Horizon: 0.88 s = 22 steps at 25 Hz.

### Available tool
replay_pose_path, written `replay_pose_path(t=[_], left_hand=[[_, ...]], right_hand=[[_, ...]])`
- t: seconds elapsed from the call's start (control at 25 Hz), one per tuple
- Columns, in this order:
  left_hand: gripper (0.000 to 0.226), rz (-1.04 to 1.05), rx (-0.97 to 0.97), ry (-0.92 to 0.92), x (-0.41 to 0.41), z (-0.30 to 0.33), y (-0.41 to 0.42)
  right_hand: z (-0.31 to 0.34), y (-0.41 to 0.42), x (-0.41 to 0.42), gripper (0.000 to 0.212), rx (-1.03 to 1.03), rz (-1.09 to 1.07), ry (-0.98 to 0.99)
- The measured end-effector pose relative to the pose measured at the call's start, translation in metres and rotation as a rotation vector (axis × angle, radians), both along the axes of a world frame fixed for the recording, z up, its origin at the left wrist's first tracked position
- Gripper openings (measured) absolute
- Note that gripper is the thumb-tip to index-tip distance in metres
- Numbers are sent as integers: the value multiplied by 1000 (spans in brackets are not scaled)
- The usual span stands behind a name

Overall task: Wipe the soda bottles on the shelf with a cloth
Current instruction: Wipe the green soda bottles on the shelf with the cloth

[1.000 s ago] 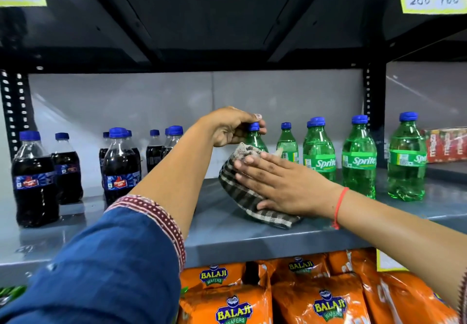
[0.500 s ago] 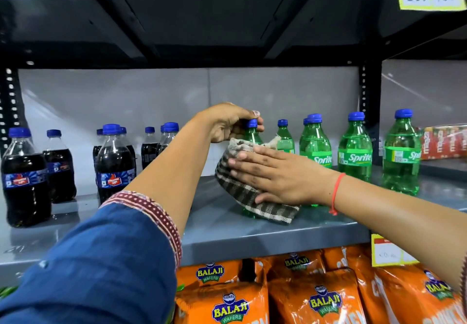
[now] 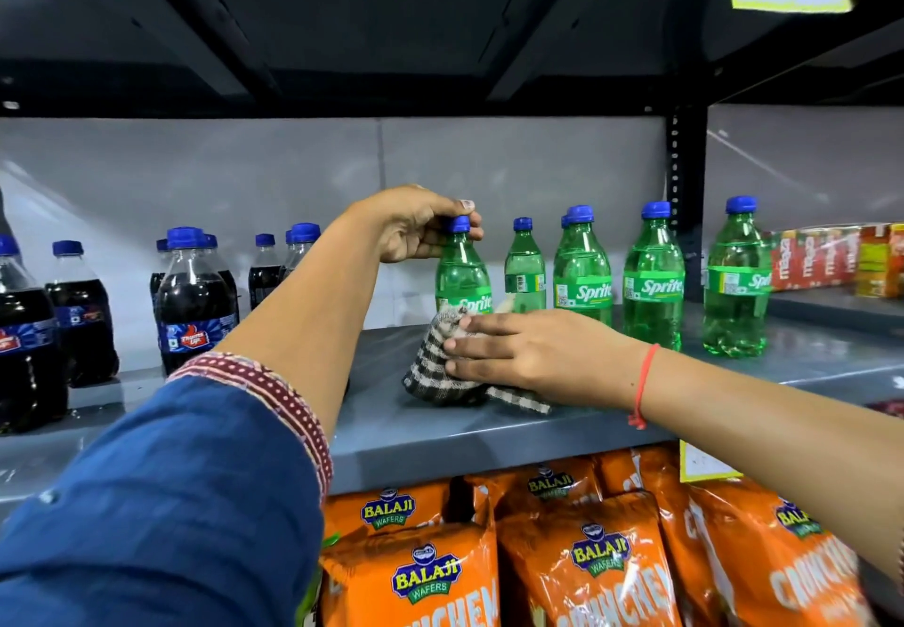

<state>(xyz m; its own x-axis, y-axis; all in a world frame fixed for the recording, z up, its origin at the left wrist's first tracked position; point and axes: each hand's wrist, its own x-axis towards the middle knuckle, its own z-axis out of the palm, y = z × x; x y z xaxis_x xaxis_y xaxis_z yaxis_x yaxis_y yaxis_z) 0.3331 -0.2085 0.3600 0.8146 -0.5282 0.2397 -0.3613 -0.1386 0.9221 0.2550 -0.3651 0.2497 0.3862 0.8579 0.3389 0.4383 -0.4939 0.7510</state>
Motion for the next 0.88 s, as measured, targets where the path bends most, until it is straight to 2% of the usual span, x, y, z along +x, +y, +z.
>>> replay_pose_path(t=[0.12, 0.28, 0.36, 0.4, 0.44, 0.48, 0.56, 0.6, 0.76, 0.88], left_hand=[[16, 87, 40, -93, -6, -2, -3], [26, 368, -87, -614, -33, -6, 0], [39, 373, -24, -733, -58, -15, 21], [51, 337, 68, -708, -72, -22, 38], [66, 274, 163, -621, -85, -31, 56], [70, 179, 236, -493, -96, -41, 75], [54, -21, 277, -269, -117, -65, 104], [46, -62, 219, -216, -123, -74, 113], [15, 131, -89, -183, -142, -97, 137], [13, 286, -166, -135, -167, -110, 162]], right_hand=[[1, 8, -15, 49, 95, -44, 117], [3, 13, -48, 53, 357, -22, 187], [6, 14, -64, 53, 522, -5, 189], [9, 16, -70, 54, 596, 16, 195], [11, 19, -75, 54, 664, 41, 201], [12, 23, -79, 55, 724, 62, 204], [11, 39, -85, 55, 797, 90, 221], [7, 49, -87, 54, 810, 101, 250], [-16, 95, -85, 45, 939, 176, 448], [-40, 120, -76, 29, 1188, 249, 645]])
